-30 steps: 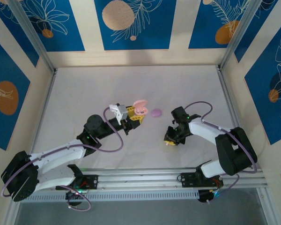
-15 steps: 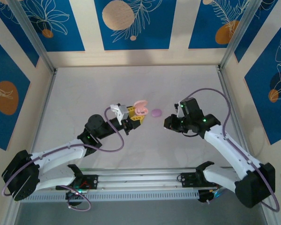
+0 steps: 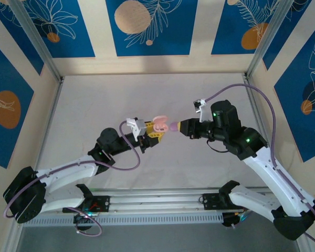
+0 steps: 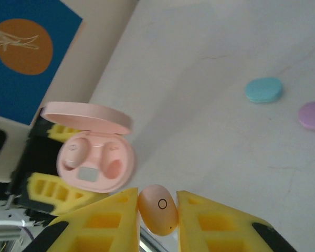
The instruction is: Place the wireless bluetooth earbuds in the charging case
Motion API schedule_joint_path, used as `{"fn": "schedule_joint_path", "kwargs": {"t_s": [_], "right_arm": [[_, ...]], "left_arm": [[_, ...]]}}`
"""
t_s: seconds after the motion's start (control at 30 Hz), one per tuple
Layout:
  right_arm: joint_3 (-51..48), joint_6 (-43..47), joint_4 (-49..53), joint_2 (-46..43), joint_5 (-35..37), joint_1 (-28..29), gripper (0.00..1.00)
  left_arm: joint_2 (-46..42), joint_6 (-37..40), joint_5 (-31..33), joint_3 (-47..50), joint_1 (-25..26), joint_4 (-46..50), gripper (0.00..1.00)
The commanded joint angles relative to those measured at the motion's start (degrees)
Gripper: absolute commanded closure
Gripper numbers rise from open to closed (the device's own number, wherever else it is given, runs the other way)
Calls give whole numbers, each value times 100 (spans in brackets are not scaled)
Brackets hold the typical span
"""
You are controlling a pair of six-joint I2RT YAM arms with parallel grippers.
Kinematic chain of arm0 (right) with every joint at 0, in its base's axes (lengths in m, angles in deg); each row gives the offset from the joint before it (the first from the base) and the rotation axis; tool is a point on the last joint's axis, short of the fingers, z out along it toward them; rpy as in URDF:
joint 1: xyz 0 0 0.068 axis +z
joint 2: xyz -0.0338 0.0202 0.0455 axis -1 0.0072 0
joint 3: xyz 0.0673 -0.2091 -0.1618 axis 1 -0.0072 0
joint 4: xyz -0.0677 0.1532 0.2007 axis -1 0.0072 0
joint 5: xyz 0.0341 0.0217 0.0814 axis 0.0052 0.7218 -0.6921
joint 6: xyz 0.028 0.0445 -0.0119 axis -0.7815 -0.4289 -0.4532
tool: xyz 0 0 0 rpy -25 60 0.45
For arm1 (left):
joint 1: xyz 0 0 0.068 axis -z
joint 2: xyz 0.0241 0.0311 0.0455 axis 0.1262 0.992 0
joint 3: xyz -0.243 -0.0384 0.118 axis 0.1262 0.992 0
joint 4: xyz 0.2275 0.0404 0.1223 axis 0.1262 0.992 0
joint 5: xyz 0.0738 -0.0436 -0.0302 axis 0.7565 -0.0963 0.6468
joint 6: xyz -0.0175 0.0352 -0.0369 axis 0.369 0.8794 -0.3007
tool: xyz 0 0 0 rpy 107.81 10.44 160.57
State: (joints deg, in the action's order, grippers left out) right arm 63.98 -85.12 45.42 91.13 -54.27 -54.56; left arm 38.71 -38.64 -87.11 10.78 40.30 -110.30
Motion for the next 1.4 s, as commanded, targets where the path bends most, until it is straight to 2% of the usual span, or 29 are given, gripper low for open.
{"fn": "schedule_joint_path", "kwargs": {"t_s": [0.0,0.33,1.37], "right_arm": [[273,310,55,112,-77,165,77],[438,552,114,413,90,520,77],[411,684,11,621,183,685,77]], "left_arm": [[62,115,-299,-131,68,-78,82],[151,48,-538,-263,73,-34,81],[215,5,-611,-365,93,-43,81]]}}
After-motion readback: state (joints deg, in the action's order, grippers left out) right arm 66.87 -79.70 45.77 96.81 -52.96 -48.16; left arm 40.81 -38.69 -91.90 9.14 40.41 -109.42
